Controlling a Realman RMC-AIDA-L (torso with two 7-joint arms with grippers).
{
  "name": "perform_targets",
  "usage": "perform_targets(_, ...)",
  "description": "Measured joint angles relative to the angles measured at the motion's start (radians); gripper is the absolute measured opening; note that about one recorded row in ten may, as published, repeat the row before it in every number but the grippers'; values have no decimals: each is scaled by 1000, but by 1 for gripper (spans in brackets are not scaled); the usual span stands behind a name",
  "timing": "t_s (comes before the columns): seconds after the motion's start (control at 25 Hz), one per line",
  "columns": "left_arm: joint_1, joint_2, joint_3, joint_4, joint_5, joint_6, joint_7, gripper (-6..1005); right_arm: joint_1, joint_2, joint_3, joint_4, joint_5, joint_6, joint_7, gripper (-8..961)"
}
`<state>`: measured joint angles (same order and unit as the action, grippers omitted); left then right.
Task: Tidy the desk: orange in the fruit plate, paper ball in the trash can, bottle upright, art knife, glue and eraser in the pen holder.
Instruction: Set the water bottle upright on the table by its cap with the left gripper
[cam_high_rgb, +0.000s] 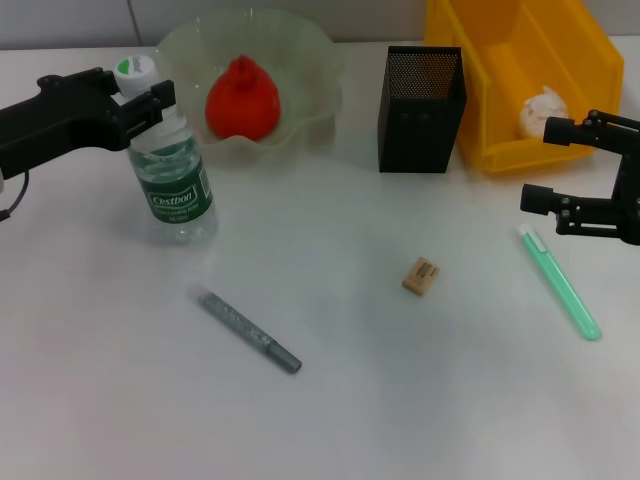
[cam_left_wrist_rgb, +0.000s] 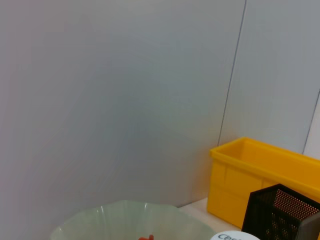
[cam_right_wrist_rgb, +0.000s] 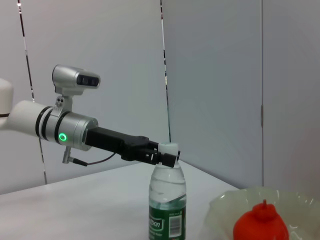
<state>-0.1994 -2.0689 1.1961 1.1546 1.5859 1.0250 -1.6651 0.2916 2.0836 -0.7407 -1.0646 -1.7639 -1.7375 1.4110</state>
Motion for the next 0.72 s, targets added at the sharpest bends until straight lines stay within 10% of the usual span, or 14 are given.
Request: perform_targets(0.72,15,-1,4,-61,-126,73,163,570,9,-2,7,-5,-7,9,0,841)
